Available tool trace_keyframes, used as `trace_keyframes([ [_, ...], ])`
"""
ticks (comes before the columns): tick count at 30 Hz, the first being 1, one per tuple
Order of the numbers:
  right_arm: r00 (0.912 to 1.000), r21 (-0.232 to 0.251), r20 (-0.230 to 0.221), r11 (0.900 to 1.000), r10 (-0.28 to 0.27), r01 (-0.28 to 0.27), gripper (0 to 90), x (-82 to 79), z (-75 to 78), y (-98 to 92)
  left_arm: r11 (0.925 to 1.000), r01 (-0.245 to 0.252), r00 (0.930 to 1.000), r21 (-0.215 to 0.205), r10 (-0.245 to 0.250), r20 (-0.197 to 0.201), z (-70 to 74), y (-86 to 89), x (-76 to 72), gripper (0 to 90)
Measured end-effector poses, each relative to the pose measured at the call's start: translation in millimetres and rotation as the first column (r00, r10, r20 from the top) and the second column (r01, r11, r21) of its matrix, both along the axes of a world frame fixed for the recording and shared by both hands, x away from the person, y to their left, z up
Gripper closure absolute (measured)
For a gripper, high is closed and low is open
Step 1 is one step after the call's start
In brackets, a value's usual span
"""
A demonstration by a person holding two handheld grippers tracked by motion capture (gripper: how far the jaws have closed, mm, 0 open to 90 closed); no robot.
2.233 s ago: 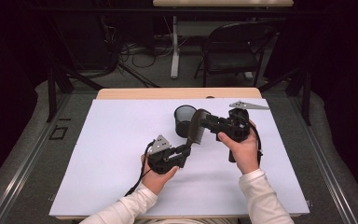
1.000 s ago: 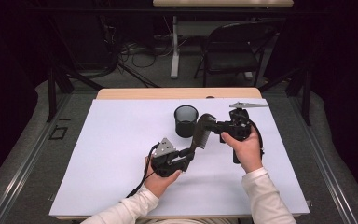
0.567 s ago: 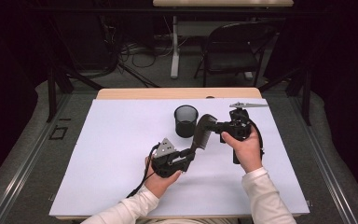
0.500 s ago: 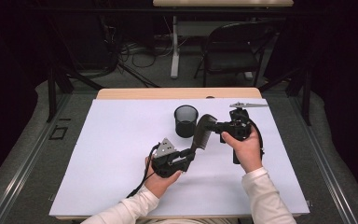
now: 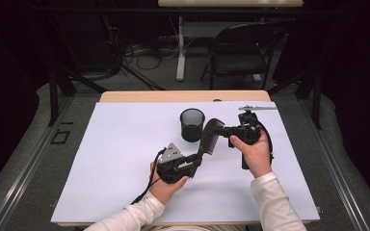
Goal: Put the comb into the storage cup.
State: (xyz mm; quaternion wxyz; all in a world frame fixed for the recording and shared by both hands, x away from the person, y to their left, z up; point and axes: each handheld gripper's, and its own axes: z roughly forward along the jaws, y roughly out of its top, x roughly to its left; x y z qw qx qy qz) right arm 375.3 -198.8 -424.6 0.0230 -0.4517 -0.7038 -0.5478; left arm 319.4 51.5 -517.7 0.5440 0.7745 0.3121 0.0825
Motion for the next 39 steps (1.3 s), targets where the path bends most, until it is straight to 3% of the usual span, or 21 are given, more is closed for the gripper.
trace_keyframes([
  [39, 0.9996, 0.044, -0.017, 0.999, 0.024, -0.024, 87.0, 0.8, -0.1, -4.0, 0.9999, -0.008, 0.9998, -0.010, 0.008, 0.017, 0.2, 0.5, -1.4, 71.5],
])
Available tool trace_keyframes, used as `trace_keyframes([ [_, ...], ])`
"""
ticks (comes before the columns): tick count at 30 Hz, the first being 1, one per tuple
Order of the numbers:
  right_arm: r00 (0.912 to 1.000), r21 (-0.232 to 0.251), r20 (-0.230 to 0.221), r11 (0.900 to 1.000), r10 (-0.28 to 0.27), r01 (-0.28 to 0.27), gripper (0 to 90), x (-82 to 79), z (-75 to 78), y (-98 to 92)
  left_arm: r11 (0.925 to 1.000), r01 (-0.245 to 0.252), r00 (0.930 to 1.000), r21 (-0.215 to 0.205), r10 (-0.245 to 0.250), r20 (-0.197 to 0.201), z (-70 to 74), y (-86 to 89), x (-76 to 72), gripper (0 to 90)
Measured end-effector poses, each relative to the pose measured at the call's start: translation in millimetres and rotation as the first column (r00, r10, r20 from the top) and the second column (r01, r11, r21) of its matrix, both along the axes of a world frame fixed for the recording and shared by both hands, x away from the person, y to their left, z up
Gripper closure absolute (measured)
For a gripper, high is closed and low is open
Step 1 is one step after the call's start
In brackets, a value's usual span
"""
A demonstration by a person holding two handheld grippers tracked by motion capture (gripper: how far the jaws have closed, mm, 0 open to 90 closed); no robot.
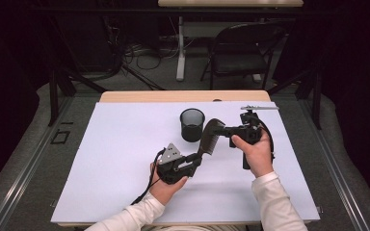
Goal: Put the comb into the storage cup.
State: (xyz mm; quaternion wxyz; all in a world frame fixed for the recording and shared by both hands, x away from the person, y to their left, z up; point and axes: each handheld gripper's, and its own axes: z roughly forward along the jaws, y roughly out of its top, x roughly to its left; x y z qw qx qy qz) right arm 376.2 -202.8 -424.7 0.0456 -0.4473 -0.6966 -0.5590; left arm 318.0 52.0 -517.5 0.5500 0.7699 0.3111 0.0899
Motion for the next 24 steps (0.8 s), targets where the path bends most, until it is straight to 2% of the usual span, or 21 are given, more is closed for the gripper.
trace_keyframes([
  [11, 0.9999, 0.013, -0.006, 1.000, 0.009, -0.009, 87.0, 0.1, 0.2, -0.5, 0.9997, 0.012, 0.9999, -0.020, -0.012, -0.002, 0.7, 1.1, 0.5, 67.8],
  [20, 1.0000, 0.013, -0.006, 1.000, 0.003, -0.003, 87.0, 0.6, 0.1, -1.9, 0.9995, -0.008, 1.0000, -0.032, 0.008, -0.003, 0.6, 1.7, 2.0, 58.2],
  [22, 1.0000, 0.011, -0.005, 1.000, -0.001, 0.002, 87.0, 0.5, 0.2, -2.6, 0.9990, 0.000, 1.0000, -0.044, -0.001, -0.004, 0.4, 2.3, 2.9, 54.3],
  [24, 1.0000, 0.013, -0.004, 1.000, -0.003, 0.003, 87.0, 0.5, 0.2, -2.6, 0.9991, -0.014, 0.9999, -0.041, 0.014, 0.001, 0.8, 2.3, 2.8, 53.3],
])
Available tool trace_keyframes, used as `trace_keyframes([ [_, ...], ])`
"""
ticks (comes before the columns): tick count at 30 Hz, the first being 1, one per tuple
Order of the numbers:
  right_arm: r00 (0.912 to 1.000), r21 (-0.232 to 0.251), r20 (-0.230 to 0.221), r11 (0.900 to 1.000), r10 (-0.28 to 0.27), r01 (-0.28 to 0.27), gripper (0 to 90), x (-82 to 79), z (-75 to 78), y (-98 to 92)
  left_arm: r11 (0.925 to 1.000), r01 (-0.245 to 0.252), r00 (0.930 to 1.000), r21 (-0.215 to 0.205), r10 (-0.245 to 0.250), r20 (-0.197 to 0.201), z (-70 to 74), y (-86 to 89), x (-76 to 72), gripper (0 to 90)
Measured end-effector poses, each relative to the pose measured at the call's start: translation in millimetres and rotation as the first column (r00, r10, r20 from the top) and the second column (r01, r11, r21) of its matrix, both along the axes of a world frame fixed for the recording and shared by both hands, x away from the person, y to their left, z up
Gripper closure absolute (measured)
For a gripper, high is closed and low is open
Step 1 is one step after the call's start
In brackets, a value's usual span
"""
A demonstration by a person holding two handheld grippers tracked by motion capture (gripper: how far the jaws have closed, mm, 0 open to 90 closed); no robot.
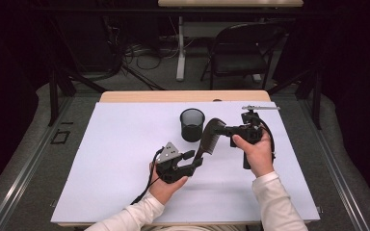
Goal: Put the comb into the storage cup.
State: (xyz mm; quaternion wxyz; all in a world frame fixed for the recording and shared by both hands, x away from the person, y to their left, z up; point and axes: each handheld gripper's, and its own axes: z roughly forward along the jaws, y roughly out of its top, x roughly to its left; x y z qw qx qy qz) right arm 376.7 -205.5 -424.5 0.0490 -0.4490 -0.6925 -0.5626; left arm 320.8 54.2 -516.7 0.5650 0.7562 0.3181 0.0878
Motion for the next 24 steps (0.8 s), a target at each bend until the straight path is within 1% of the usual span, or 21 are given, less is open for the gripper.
trace_keyframes([
  [7, 1.0000, -0.005, 0.005, 1.000, -0.008, 0.008, 87.0, -0.5, 0.7, -1.1, 0.9999, -0.009, 1.0000, -0.014, 0.009, 0.004, 1.8, 0.2, 1.0, 44.0],
  [8, 1.0000, -0.004, 0.005, 1.000, -0.007, 0.007, 87.0, -0.5, 0.8, -1.1, 0.9998, -0.015, 0.9995, -0.012, 0.016, 0.027, 2.6, 0.3, 1.3, 41.2],
  [9, 1.0000, -0.004, 0.005, 1.000, -0.007, 0.007, 87.0, -0.5, 0.8, -1.1, 0.9998, -0.015, 0.9995, -0.012, 0.016, 0.027, 2.6, 0.3, 1.3, 40.5],
  [12, 0.9999, -0.005, 0.007, 1.000, -0.011, 0.011, 87.0, -0.3, 0.6, -1.3, 0.9992, -0.038, 0.9985, -0.011, 0.038, 0.039, 4.7, 1.4, 0.9, 38.8],
  [16, 0.9998, -0.004, 0.005, 1.000, -0.017, 0.017, 87.0, -0.6, 1.2, -2.7, 0.9982, -0.056, 0.9972, -0.020, 0.057, 0.048, 7.8, 3.9, 1.8, 35.7],
  [18, 0.9998, -0.004, 0.009, 1.000, -0.019, 0.020, 87.0, -0.5, 1.2, -3.8, 0.9979, -0.061, 0.9970, -0.020, 0.062, 0.045, 8.7, 5.0, 2.5, 34.4],
  [20, 0.9997, -0.004, 0.012, 1.000, -0.023, 0.023, 87.0, -0.2, 1.3, -5.0, 0.9976, -0.067, 0.9972, -0.017, 0.067, 0.033, 9.7, 5.8, 3.8, 33.8],
  [21, 0.9995, -0.004, 0.010, 1.000, -0.028, 0.029, 87.0, -0.2, 1.5, -6.3, 0.9974, -0.070, 0.9969, -0.018, 0.071, 0.035, 10.0, 6.3, 4.3, 33.8],
  [24, 0.9994, -0.002, 0.016, 0.999, -0.032, 0.032, 87.0, 0.2, 1.6, -8.0, 0.9963, -0.085, 0.9949, -0.010, 0.086, 0.054, 11.8, 8.3, 4.9, 33.8],
])
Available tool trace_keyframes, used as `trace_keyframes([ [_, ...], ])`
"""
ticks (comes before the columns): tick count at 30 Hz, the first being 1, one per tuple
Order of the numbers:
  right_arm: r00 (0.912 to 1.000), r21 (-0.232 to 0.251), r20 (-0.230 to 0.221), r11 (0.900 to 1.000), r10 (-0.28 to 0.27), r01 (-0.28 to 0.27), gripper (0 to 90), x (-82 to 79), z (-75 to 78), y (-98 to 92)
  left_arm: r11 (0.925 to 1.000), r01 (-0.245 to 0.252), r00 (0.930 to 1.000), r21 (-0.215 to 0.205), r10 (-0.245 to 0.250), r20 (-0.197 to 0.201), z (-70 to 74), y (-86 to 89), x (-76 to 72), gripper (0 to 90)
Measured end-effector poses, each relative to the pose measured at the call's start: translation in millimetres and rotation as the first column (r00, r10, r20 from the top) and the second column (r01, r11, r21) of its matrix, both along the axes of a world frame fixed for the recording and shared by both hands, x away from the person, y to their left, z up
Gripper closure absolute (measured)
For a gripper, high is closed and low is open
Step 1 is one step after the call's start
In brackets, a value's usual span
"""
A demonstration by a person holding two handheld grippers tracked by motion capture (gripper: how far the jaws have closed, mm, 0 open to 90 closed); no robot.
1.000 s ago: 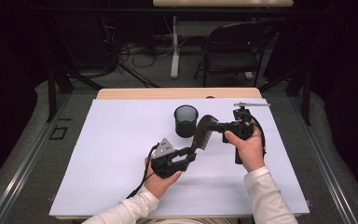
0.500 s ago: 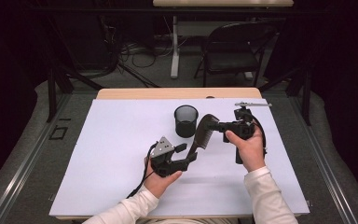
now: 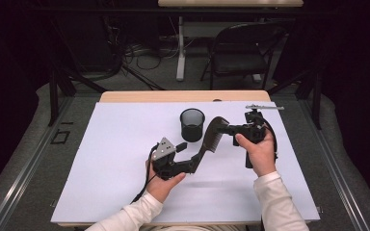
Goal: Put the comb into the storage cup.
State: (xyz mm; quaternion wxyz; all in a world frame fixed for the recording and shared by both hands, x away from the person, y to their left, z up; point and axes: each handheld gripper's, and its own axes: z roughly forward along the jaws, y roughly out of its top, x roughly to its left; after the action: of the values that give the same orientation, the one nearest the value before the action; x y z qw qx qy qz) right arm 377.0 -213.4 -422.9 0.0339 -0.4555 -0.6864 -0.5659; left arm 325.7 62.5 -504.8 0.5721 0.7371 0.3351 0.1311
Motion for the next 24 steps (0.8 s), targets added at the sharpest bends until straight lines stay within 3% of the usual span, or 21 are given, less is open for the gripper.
trace_keyframes([
  [6, 0.9999, 0.003, -0.001, 1.000, -0.015, 0.015, 87.0, 0.0, 1.5, -5.1, 0.9997, -0.018, 0.9992, 0.015, 0.017, 0.036, 2.6, 3.5, 2.8, 33.8],
  [12, 0.9995, 0.014, 0.003, 0.999, -0.031, 0.031, 87.0, -0.4, 3.7, -12.7, 1.0000, -0.006, 0.9998, 0.006, 0.006, 0.018, 3.1, 7.2, 8.7, 37.0],
  [15, 0.9993, 0.018, 0.006, 0.999, -0.036, 0.036, 87.0, -0.4, 4.2, -15.1, 0.9996, -0.019, 0.9994, 0.020, 0.018, 0.031, 4.1, 9.9, 11.1, 37.0],
  [24, 0.9989, 0.020, 0.003, 0.999, -0.047, 0.046, 86.9, -0.8, 5.3, -18.6, 0.9973, -0.073, 0.9967, -0.003, 0.073, 0.036, 8.5, 25.0, 21.0, 36.9],
])
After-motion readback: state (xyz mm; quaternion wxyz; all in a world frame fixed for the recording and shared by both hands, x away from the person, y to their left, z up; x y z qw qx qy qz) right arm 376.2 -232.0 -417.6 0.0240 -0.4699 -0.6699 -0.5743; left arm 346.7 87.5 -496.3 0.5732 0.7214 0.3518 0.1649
